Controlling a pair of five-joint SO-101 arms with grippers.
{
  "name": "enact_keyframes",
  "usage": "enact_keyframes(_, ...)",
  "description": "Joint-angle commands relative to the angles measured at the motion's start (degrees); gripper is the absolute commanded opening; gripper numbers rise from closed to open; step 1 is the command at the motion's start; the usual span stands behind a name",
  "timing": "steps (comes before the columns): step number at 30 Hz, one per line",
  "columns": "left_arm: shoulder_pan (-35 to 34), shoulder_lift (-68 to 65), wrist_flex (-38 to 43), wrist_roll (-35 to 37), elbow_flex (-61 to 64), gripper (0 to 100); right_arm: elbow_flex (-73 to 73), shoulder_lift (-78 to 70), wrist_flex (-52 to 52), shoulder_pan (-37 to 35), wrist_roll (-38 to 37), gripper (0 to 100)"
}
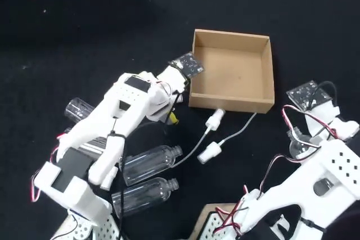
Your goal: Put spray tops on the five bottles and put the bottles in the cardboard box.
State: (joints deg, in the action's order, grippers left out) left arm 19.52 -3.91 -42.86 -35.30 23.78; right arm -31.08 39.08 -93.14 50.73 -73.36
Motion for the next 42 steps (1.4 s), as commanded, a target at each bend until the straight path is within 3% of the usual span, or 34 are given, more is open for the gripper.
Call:
enact_keyframes(1, -0.84, -2.46, 4.04, -0.62, -3.38, 33, 0.31, 2.77, 1.23, 1.05, -0.53, 1.0)
enact_keyframes(11, -0.75, -5.89, 7.65, -0.62, -3.21, 31, 0.22, 2.77, 1.23, 1.05, -0.53, 1.0)
enact_keyframes(19, -0.04, -5.89, 8.00, -0.62, -3.38, 6, 0.22, 2.77, 1.23, 1.05, -0.53, 1.0)
enact_keyframes(28, -0.04, -0.79, 6.95, -0.18, -2.42, 6, 0.22, 2.77, 0.97, 0.53, -0.09, 1.0)
enact_keyframes(34, -0.84, 11.43, -0.09, -0.18, -4.35, 6, 1.71, 3.47, 1.32, -2.64, 7.30, 1.0)
enact_keyframes(38, -2.15, 18.99, -4.92, 4.31, -7.34, 6, 1.98, 7.34, 1.76, -11.16, 16.53, 1.0)
enact_keyframes(42, -3.56, 26.11, -6.51, 10.81, -11.56, 6, 1.54, 14.55, 6.15, -22.07, 31.38, 1.0)
